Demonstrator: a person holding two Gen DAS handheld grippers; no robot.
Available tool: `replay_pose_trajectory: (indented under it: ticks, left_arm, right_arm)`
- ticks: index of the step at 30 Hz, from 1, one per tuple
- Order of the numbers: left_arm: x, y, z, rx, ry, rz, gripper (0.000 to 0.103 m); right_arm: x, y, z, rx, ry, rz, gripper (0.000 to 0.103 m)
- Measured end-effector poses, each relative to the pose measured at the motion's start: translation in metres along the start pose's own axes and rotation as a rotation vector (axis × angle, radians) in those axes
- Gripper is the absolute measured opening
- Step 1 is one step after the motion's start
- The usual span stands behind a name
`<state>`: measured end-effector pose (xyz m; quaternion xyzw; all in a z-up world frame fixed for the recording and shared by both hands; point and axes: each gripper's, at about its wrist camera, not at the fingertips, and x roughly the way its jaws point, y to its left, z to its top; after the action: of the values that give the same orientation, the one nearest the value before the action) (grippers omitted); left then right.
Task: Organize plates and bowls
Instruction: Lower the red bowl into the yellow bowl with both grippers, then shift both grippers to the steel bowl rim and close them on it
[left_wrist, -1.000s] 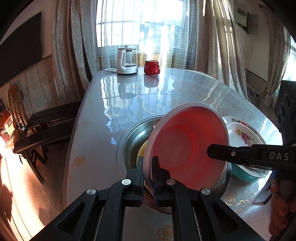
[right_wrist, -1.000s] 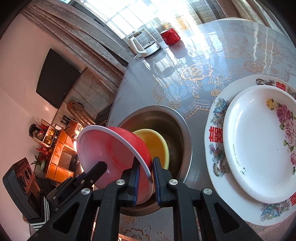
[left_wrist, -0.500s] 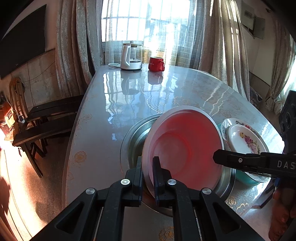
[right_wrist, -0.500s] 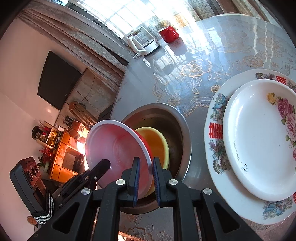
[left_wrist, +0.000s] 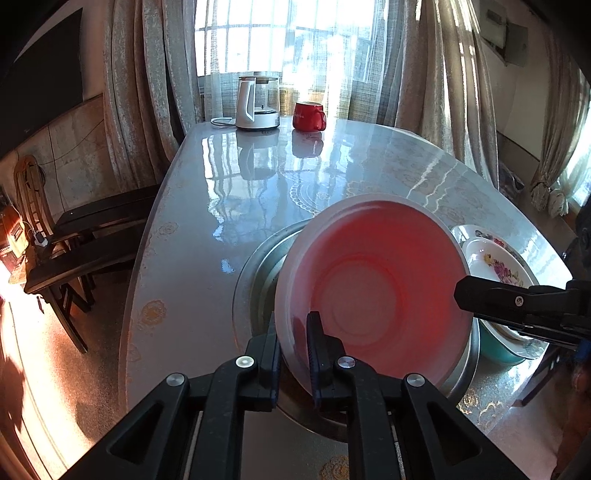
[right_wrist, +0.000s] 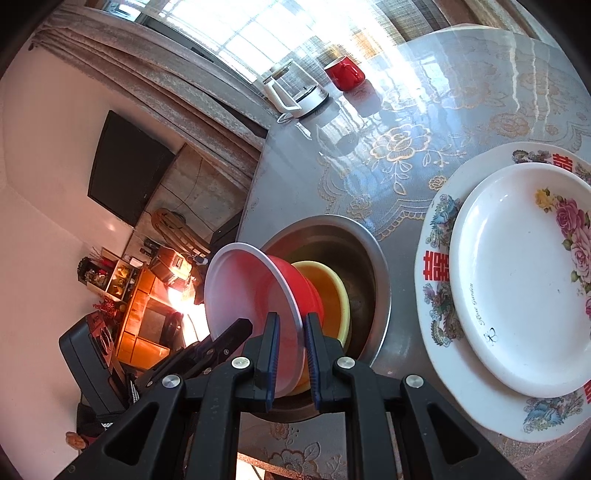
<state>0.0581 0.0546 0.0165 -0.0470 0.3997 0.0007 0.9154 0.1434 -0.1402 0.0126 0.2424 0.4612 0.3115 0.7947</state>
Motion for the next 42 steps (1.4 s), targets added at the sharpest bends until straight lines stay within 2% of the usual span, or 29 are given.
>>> replay_pose_trajectory:
  ticks: [3, 7, 14, 20, 24, 28, 33, 37, 39, 40, 41, 42]
  left_arm:
    - [0.001, 0.003, 0.004, -0.023, 0.02, -0.029, 0.012]
    - [-0.001, -0.003, 0.004, 0.004, 0.011, -0.004, 0.013]
    - [0.001, -0.004, 0.0, 0.001, 0.014, -0.02, 0.03]
    - [-0.003, 0.001, 0.0, -0.016, 0.008, -0.024, 0.03]
    - [-0.003, -0.004, 0.001, 0.023, 0.01, -0.002, 0.03]
    - [0.004, -0.008, 0.001, 0.041, 0.018, 0.011, 0.025]
    - [0.009, -0.007, 0.005, 0.044, 0.014, 0.017, 0.024]
    - [0.003, 0.001, 0.007, -0.002, 0.003, -0.005, 0.024]
    - [-0.003, 0.006, 0.008, -0.021, -0.016, -0.003, 0.028]
    - [-0.007, 0.009, 0.008, -0.031, -0.028, -0.005, 0.035]
    - [-0.01, 0.012, 0.009, -0.041, -0.039, -0.001, 0.046]
    - [-0.013, 0.014, 0.009, -0.05, -0.053, 0.007, 0.051]
  right_arm:
    - [-0.002, 0.0, 0.001, 0.004, -0.004, 0.002, 0.015]
    - [-0.001, -0.003, 0.0, 0.015, 0.005, 0.006, 0.015]
    - [0.006, -0.012, -0.002, 0.056, 0.019, -0.013, 0.018]
    - [0.003, -0.014, -0.004, 0.059, 0.013, -0.041, 0.025]
    - [0.0, 0.002, -0.004, -0.063, -0.011, -0.141, 0.03]
    - [0.011, 0.009, -0.001, -0.124, 0.041, -0.174, 0.03]
    - [0.023, 0.011, 0.005, -0.157, 0.047, -0.223, 0.018]
    - [0.018, 0.008, 0.01, -0.125, 0.032, -0.165, 0.021]
    - [0.007, 0.007, 0.012, -0.102, -0.01, -0.131, 0.023]
    - [0.0, 0.007, 0.012, -0.101, -0.038, -0.129, 0.025]
    - [-0.007, 0.007, 0.013, -0.105, -0.065, -0.139, 0.025]
    - [-0.013, 0.008, 0.013, -0.11, -0.093, -0.151, 0.026]
